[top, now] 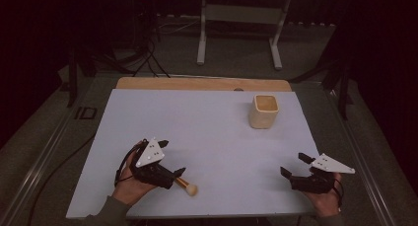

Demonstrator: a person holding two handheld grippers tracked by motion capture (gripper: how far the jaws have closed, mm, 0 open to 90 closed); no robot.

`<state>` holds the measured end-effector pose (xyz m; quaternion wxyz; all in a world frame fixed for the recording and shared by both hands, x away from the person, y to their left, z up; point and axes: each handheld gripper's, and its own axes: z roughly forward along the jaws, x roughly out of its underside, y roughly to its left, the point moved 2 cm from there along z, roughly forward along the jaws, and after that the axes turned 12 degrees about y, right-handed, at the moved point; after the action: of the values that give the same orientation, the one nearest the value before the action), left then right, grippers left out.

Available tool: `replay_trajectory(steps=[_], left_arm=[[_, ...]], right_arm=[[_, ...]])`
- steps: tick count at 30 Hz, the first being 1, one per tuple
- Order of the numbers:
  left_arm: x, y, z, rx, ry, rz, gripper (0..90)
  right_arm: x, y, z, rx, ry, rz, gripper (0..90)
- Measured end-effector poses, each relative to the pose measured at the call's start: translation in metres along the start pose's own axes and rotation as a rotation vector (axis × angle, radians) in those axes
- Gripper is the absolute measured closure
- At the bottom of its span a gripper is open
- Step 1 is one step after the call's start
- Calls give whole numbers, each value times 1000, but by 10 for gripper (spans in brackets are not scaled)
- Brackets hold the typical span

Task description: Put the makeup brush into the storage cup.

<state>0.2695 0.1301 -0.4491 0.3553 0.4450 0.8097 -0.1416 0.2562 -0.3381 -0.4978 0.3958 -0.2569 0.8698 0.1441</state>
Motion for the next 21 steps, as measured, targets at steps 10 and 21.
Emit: replay_trajectory(steps=[10,21], left_arm=[[-10,1,7,52,175,141,62],[-13,0,25,163,396,277,113]], right_arm=[[0,0,0,-3,3,1,98],[0,0,1,-5,7,4,98]])
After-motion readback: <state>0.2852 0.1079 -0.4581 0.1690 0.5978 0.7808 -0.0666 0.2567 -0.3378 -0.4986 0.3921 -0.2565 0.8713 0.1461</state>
